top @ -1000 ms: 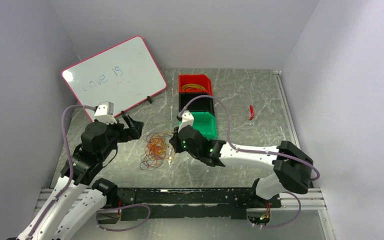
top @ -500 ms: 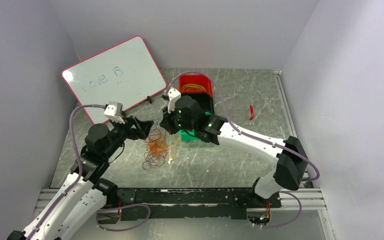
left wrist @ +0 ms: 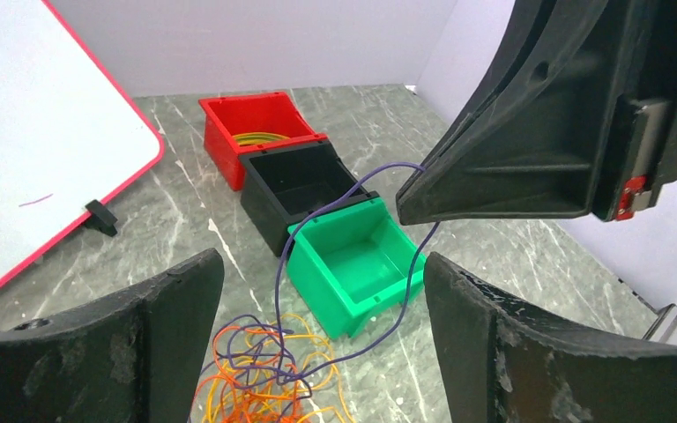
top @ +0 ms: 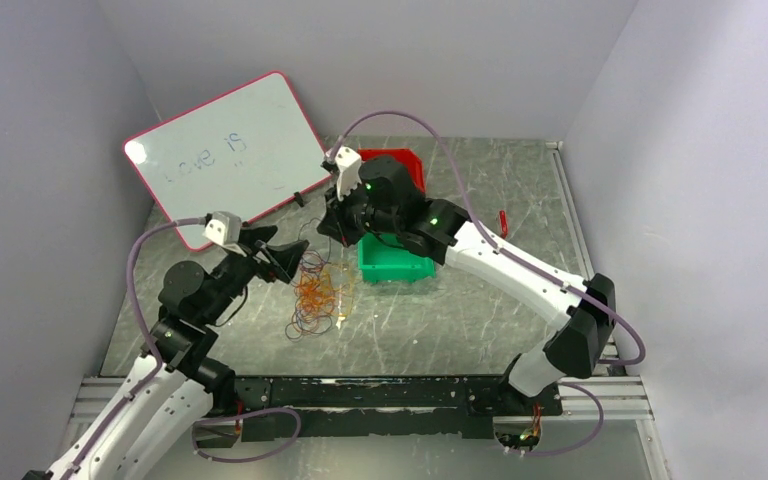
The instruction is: Untangle the cables
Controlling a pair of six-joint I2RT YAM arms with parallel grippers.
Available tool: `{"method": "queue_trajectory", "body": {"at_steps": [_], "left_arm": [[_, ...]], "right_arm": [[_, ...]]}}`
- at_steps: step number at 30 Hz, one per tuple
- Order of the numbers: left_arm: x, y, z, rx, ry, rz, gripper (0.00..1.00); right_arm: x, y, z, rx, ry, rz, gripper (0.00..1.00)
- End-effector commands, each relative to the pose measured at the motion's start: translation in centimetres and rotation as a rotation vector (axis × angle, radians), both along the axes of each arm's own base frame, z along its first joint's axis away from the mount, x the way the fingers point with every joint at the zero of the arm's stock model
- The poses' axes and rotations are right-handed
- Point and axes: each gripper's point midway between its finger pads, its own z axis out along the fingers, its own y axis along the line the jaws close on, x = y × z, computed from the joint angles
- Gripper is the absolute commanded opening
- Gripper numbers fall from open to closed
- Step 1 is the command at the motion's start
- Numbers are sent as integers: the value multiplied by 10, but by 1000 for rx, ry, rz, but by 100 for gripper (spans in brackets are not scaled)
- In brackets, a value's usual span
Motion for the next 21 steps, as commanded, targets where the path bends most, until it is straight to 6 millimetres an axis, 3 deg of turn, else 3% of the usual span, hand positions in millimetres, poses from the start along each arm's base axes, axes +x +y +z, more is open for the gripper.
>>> {"method": "queue_trajectory", "body": {"at_steps": [1,10,21], "left_arm": [[2,-9,18,23,-143,-47,88],[-6,-45,22,99,-253,-272,89],[8,-57,8,139,-247,-308,87]], "right_arm": [[-3,5,0,-12,33,42,0],[-3,11,0,-29,65,71,0],[-11,15,6,1,99,99,0]]}}
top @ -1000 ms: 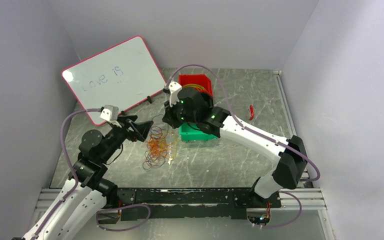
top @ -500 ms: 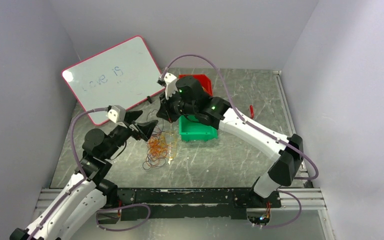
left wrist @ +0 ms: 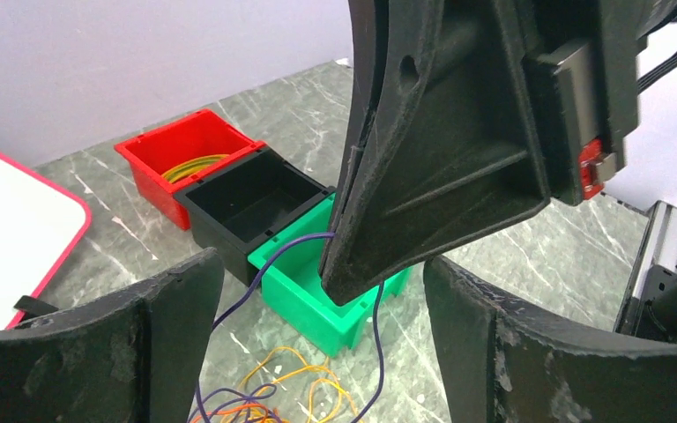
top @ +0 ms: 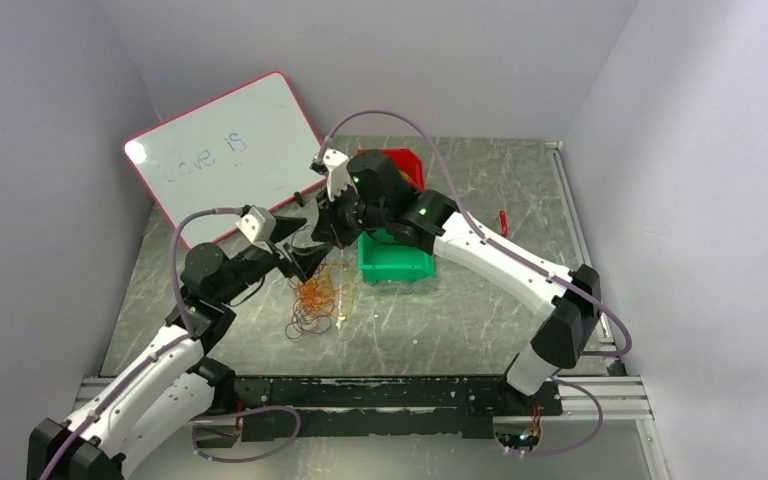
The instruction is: Untangle the cables
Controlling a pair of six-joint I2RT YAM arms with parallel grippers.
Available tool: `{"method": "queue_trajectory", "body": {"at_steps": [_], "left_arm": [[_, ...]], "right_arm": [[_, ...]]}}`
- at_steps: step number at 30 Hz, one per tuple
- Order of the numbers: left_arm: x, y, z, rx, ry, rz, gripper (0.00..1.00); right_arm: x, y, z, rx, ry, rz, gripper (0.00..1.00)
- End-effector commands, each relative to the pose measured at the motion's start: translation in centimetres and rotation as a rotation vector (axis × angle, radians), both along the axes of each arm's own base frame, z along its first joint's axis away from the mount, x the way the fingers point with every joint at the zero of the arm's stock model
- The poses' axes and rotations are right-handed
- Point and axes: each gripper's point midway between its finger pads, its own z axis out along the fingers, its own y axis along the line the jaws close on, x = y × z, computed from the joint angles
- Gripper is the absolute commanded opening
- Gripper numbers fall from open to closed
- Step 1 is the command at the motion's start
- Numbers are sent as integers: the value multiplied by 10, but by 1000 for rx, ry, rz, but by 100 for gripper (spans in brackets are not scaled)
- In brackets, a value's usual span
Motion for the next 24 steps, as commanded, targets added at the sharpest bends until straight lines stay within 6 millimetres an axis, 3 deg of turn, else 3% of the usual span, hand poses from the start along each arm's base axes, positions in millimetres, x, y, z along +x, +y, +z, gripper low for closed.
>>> {"method": "queue_trajectory", "body": {"at_steps": [1,6,12,16,24], "left_arm": [[-2,-13,14,3,-77,-82,87],[0,-15,5,3,-56,-86,83],[5,-13,-9,6,-12,-60,64],[7,-16,-20,17,18,-72,55],[10,-19,-32,11,51,-75,52]], "right_arm": [[-2,3,14,41,11,13,0],[-3,7,19,63,19,18,0],[-3,6,33,101,2,4,0],[-3,6,48,151,-16,-4,0],[-6,0,95,269,-88,-18,0]]}}
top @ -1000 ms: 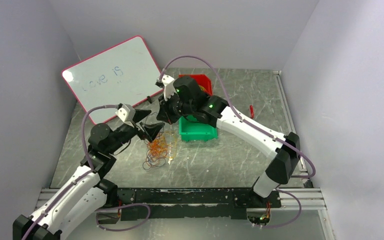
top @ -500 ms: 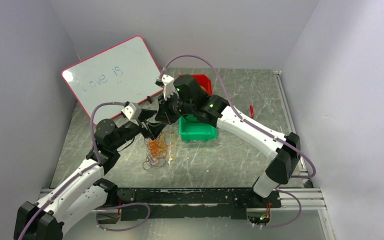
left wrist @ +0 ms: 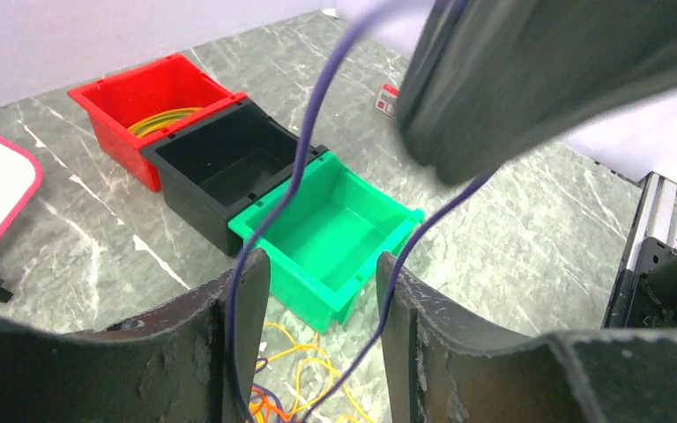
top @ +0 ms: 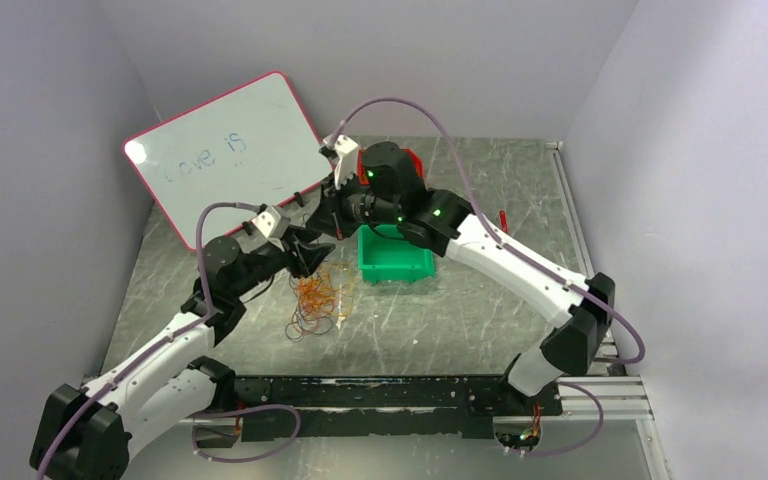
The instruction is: Untangle the cables
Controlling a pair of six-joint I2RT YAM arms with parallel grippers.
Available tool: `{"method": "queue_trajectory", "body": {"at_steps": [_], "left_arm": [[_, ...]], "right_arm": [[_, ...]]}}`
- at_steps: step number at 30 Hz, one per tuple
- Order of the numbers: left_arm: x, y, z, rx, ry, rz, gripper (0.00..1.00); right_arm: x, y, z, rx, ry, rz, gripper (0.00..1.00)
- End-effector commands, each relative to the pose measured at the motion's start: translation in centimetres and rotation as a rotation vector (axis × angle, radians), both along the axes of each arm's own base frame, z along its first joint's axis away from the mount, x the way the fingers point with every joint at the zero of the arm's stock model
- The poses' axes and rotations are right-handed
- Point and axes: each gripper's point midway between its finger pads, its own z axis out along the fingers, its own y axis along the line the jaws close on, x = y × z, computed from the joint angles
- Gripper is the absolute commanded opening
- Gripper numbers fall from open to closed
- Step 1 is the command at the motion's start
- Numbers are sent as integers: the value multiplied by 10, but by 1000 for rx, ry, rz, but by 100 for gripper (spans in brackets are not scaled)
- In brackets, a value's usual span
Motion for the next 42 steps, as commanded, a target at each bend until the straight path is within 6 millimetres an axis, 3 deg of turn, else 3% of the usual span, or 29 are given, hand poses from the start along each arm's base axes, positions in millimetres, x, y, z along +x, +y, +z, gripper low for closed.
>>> {"method": "queue_trajectory", "body": {"at_steps": [1,11,31,42], "left_arm": [[-3,-3,6,-27,-35,-20,52],[-1,-1,-9,-24,6,-5,34],[-2,2,-39,2,68,16,24],[-1,1,-71,18,131,17,22]], "right_arm": [[-2,-7,58,143,-87,-18,0],[-2,-19,109,255,-185,-63,0],[0,-50,215,465,-415,-165,0],[1,-64,249,519,-500,-215,0]]}}
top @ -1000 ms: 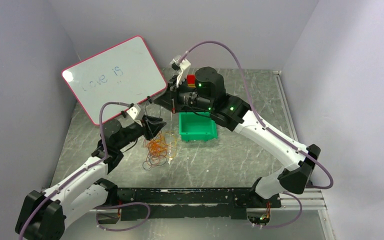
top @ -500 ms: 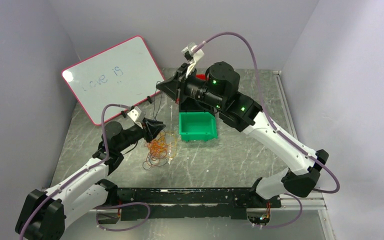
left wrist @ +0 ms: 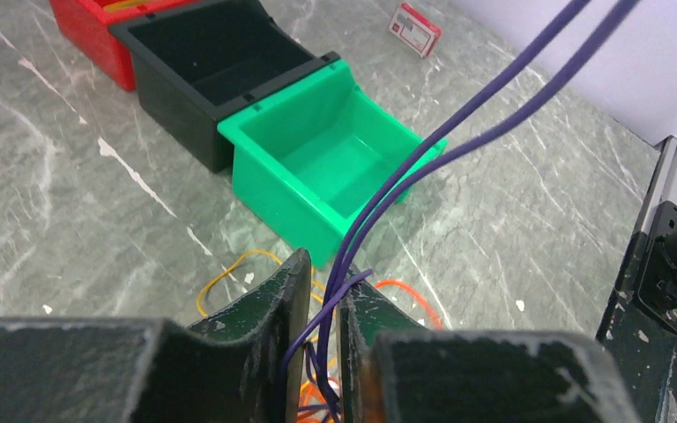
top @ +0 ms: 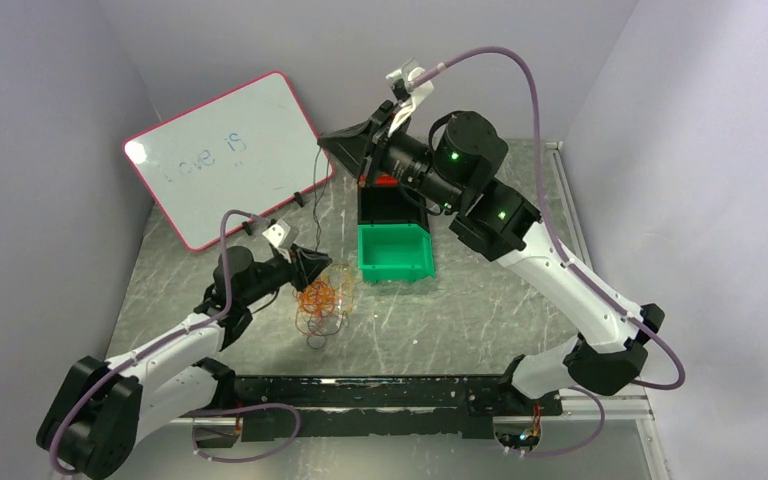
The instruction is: Untangle the cables
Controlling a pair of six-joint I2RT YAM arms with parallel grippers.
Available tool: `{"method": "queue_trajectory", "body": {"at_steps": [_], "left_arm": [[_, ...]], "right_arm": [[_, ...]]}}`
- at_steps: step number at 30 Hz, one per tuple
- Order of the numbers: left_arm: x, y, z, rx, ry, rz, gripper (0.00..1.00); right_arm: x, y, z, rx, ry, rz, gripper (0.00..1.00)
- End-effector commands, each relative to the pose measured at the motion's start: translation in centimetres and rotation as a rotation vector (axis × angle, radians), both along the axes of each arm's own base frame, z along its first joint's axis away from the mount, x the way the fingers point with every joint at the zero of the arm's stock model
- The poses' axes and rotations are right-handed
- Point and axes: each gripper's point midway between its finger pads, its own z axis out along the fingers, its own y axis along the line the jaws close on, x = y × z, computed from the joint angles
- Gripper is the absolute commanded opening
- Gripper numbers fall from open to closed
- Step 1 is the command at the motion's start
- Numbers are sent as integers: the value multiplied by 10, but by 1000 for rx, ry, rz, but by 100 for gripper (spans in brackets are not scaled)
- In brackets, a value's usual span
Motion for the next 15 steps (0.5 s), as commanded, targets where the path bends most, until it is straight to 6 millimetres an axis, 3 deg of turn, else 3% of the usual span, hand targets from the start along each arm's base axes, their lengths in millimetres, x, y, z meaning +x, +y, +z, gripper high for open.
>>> {"method": "queue_trajectory", "body": {"at_steps": [1,15], "left_arm": [[2,0,-5,-11,-10,7,22],[-1,2,-39,14,64,17,19]], "right_arm": [[-5,-22,52,105,-114,-49,0],[-3,-58,90,157,-225,-186,0]]}}
